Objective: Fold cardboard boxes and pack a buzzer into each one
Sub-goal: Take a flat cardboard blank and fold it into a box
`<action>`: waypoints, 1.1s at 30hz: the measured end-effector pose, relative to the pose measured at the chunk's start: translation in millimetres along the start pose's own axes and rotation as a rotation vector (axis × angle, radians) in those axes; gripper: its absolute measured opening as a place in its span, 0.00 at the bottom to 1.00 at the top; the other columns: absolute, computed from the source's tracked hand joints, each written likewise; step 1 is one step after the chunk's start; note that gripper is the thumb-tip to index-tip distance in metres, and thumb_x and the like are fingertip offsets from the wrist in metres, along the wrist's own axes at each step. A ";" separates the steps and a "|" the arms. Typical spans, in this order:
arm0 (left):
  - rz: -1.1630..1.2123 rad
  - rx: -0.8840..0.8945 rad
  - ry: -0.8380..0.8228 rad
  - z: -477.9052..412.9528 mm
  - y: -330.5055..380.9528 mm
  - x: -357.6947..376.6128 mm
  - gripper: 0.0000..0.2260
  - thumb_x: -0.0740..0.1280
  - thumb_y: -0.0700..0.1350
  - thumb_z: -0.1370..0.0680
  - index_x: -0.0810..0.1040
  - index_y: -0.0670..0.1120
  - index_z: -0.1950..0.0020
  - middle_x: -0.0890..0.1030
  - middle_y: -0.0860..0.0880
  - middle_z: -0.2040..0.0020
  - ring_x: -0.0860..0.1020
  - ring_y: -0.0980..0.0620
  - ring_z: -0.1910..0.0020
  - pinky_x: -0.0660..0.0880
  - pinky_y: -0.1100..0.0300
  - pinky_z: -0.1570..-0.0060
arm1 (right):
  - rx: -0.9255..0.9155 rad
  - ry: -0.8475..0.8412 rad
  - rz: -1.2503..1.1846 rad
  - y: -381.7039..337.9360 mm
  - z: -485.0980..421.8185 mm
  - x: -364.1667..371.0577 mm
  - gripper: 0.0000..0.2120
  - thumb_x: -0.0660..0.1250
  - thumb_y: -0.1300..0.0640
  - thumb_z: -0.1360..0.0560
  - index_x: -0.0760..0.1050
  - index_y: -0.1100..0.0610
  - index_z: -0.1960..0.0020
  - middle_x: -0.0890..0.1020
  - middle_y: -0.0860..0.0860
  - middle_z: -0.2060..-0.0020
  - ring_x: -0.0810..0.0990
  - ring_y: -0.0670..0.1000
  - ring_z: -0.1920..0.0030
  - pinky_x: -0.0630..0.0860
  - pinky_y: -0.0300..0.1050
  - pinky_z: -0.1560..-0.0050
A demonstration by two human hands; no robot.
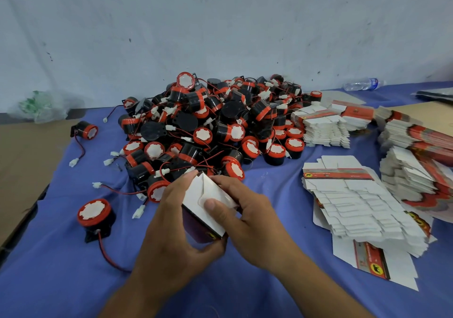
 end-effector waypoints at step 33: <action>-0.193 0.130 0.133 -2.1 10.0 2.4 0.36 0.73 0.55 0.29 0.65 0.36 0.30 0.70 0.43 0.30 0.64 0.53 0.28 0.65 0.67 0.31 | 0.054 0.037 -0.372 -6.5 -2.8 13.5 0.14 0.62 0.47 0.20 0.73 0.35 0.36 0.76 0.31 0.35 0.71 0.35 0.32 0.69 0.38 0.32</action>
Point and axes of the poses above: each hand's wrist, its own z-axis away from the middle knuckle, its own x-axis out of the palm, y = z × x, the point moved 5 cm from there along -z, towards the middle knuckle
